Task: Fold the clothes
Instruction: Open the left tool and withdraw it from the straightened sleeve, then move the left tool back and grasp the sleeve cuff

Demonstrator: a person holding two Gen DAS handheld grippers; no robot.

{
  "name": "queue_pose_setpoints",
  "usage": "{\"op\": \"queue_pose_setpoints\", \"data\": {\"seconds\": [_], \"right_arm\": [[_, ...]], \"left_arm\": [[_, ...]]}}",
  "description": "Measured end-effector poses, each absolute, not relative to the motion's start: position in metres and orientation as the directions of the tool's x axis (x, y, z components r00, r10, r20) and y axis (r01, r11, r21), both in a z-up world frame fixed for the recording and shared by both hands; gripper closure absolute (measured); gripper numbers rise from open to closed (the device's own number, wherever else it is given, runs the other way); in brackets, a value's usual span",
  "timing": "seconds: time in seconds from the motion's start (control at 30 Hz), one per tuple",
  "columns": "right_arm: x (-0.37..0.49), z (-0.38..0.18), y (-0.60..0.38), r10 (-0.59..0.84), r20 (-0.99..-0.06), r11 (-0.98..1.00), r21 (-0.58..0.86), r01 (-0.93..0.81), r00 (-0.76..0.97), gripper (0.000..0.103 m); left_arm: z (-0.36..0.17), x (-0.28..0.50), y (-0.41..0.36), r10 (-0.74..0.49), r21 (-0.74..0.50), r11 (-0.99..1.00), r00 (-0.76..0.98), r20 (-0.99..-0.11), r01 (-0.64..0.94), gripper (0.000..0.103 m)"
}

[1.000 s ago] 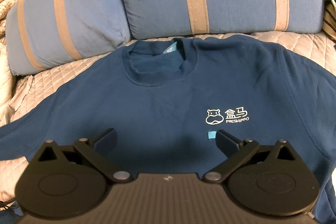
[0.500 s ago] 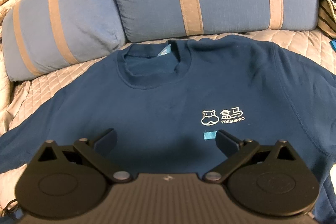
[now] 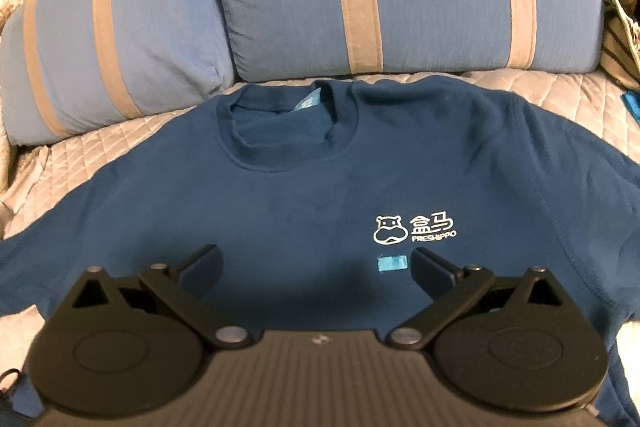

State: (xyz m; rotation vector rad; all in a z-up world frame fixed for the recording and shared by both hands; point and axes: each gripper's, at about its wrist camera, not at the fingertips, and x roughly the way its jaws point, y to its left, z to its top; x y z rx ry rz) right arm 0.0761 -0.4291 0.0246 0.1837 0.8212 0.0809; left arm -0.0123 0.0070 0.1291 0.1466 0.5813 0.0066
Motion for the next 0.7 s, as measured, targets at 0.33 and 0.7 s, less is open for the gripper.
{"op": "queue_pose_setpoints", "data": {"seconds": [0.33,0.7], "right_arm": [[0.064,0.041,-0.426,0.07,-0.616,0.995,0.098,-0.012,0.784,0.0],[0.058,0.054,-0.424,0.039,-0.529,0.997,0.071,-0.002,0.848,0.0]], "left_arm": [[0.15,0.011,-0.065,-0.068,0.226,0.952,0.866,-0.496,0.205,0.03],[0.177,0.014,-0.081,-0.127,0.186,0.957,0.894,-0.429,0.225,0.03]]}}
